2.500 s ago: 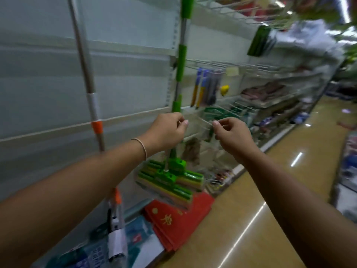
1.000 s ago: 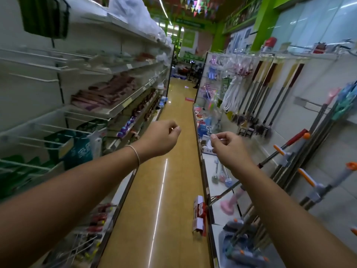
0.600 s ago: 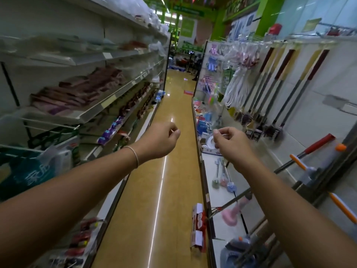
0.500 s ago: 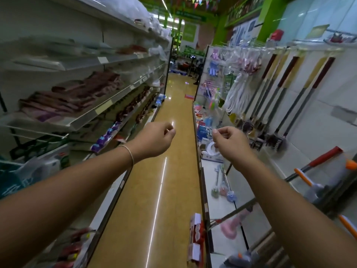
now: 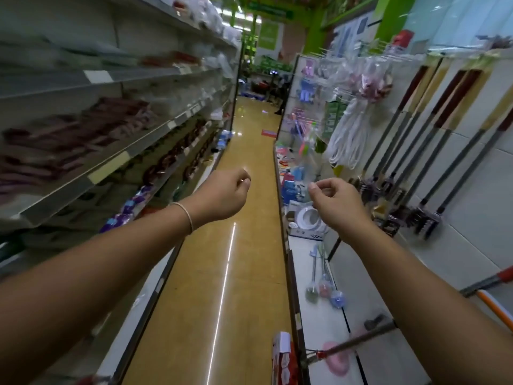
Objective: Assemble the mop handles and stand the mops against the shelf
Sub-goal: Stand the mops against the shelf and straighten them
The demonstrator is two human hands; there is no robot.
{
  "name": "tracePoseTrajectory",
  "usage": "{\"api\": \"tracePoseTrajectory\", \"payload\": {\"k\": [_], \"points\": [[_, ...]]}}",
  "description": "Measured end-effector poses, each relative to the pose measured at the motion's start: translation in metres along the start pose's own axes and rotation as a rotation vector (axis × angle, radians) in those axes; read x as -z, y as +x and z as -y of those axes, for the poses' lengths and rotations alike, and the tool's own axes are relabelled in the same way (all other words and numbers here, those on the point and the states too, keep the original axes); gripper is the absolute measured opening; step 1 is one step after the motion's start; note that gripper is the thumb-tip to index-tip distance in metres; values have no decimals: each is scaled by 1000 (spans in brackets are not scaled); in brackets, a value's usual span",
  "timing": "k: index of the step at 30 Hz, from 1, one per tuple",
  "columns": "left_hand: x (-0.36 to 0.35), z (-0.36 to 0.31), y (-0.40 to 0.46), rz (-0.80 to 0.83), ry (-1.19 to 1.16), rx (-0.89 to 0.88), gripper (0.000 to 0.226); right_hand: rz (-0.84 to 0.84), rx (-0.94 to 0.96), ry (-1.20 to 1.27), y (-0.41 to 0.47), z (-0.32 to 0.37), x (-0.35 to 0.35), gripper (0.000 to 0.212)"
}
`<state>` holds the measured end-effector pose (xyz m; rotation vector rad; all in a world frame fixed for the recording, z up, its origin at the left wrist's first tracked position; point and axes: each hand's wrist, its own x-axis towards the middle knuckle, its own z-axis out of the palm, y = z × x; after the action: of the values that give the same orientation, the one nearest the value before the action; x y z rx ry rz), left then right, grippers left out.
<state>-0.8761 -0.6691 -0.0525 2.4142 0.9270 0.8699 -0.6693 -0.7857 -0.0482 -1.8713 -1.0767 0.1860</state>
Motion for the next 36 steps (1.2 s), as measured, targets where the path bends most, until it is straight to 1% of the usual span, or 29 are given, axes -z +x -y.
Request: {"api": "tracePoseTrajectory", "payload": {"k": [5, 9, 13, 15, 19, 22, 28, 36], "points": [[-35, 26, 83, 82, -40, -91, 28, -84, -104, -23, 57, -24, -15, 19], [-59, 35, 156, 162, -78, -166, 26, -209, -182, -46, 98, -37, -8, 18], [-102, 35, 207, 235, -96, -293, 26, -331, -293, -34, 117, -61, 1, 19], [-130, 31, 218, 302, -127, -335, 24, -378, -358, -43, 114, -80, 7, 19], [-194, 8, 233, 435, -151, -463, 24, -493, -492, -71, 107, -120, 35, 26], [-237, -19, 245, 510, -202, -519, 27, -566, -556, -92, 103, -153, 61, 22], [-319, -63, 260, 616, -181, -575, 30, -683, -689, -87, 101, -238, 110, 22], [-424, -125, 258, 799, -206, -652, 33, -796, -895, -33, 82, -339, 144, 26]]}}
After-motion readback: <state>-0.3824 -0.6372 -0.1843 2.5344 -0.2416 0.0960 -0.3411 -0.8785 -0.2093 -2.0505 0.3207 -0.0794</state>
